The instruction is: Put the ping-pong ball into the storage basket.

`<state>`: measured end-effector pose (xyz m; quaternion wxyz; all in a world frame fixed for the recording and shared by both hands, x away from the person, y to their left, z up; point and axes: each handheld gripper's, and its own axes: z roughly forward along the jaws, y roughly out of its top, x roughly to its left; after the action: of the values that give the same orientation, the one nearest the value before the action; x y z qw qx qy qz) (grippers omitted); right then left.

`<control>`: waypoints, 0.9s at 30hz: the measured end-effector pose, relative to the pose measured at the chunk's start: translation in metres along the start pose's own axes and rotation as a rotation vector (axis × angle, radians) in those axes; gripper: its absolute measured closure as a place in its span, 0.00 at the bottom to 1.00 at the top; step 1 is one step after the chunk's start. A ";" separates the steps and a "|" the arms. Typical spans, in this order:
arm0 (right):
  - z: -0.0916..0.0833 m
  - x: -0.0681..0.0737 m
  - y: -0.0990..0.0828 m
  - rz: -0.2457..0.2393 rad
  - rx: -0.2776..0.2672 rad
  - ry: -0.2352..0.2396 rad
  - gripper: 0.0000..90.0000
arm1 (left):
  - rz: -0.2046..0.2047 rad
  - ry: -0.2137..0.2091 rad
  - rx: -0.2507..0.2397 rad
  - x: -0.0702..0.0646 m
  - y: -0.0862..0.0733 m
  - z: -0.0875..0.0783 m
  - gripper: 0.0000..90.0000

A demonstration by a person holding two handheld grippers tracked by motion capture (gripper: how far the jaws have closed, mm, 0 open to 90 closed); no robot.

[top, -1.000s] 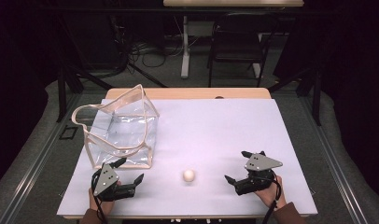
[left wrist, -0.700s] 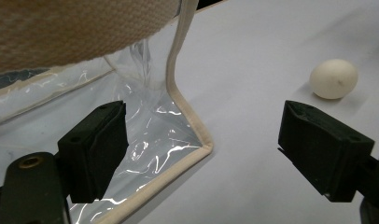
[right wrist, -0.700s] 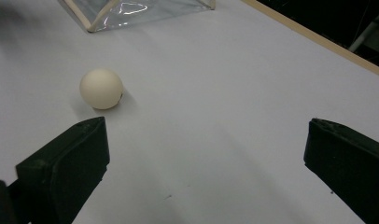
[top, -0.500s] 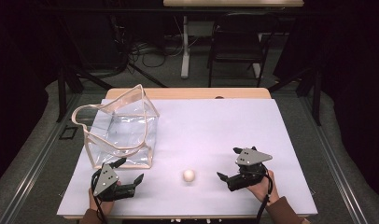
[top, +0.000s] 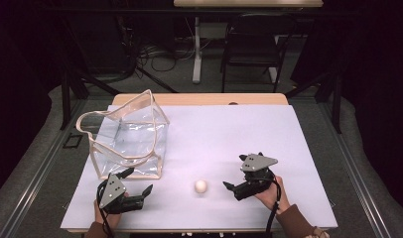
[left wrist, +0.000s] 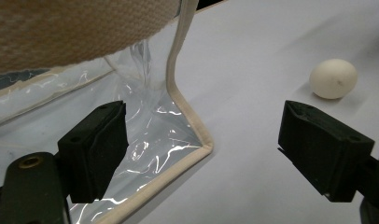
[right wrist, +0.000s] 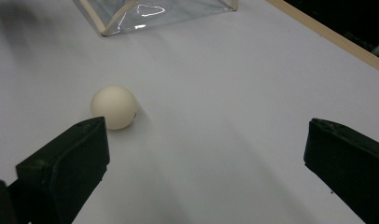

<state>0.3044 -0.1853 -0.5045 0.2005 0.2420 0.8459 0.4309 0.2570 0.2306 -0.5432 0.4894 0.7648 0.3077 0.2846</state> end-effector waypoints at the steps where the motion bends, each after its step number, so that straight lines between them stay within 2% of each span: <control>1: 0.001 0.000 0.001 -0.002 0.003 0.003 0.00 | 0.003 -0.001 0.000 0.000 0.000 0.000 0.18; 27: 0.027 0.008 0.019 -0.023 0.036 0.065 0.00 | 0.007 -0.005 -0.003 0.000 0.000 0.000 0.18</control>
<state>0.3169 -0.1537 -0.5042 0.1735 0.2219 0.8622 0.4211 0.2571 0.2300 -0.5431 0.4901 0.7659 0.3033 0.2851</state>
